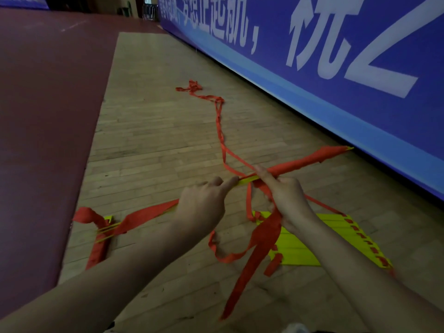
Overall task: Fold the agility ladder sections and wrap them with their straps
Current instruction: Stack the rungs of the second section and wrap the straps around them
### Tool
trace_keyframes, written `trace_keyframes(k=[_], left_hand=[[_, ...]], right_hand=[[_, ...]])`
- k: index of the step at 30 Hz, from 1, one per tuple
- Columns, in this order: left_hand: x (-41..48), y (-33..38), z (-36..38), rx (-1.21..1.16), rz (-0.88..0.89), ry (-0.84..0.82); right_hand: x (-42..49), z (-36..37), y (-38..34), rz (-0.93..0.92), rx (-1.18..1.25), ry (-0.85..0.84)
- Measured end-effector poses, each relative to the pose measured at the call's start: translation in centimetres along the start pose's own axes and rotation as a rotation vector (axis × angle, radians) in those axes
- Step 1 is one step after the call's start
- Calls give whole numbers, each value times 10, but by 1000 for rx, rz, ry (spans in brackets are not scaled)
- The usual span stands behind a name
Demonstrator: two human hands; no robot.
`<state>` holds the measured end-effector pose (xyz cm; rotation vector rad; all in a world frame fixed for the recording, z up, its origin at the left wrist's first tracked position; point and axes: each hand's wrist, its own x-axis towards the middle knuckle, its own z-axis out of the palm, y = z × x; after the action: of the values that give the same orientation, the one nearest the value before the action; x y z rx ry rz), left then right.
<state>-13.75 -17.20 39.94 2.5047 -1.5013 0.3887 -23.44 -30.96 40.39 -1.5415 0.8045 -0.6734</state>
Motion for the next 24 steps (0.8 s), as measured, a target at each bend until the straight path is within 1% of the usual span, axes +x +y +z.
trace_keyframes(k=[3, 6, 8, 12, 14, 16, 18, 20, 22, 24], left_hand=[[2, 2, 3, 44, 26, -27], [2, 0, 2, -49, 25, -7], [6, -4, -5, -278, -62, -75], [14, -17, -14, -985, -334, -342], [13, -27, -16, -1205, -411, -515], [10, -37, -15, -1348, -416, -693], [9, -43, -14, -1430, -387, -812], [8, -46, -14, -1457, -371, -888], [7, -49, -14, -1478, -373, -891], [8, -48, -13, -1514, -374, -833]], right_hand=[[-1, 0, -2, 124, 223, -49], [-1, -3, -5, 223, 388, -128], [0, -4, -5, 240, 428, -164], [3, -6, -3, 211, 455, -234], [3, -6, -3, 189, 455, -271], [2, -5, -3, 165, 439, -303], [0, -4, -5, 138, 424, -320], [-2, -2, -8, 117, 416, -326], [-3, -2, -9, 106, 395, -325], [-3, -5, -11, 110, 338, -321]])
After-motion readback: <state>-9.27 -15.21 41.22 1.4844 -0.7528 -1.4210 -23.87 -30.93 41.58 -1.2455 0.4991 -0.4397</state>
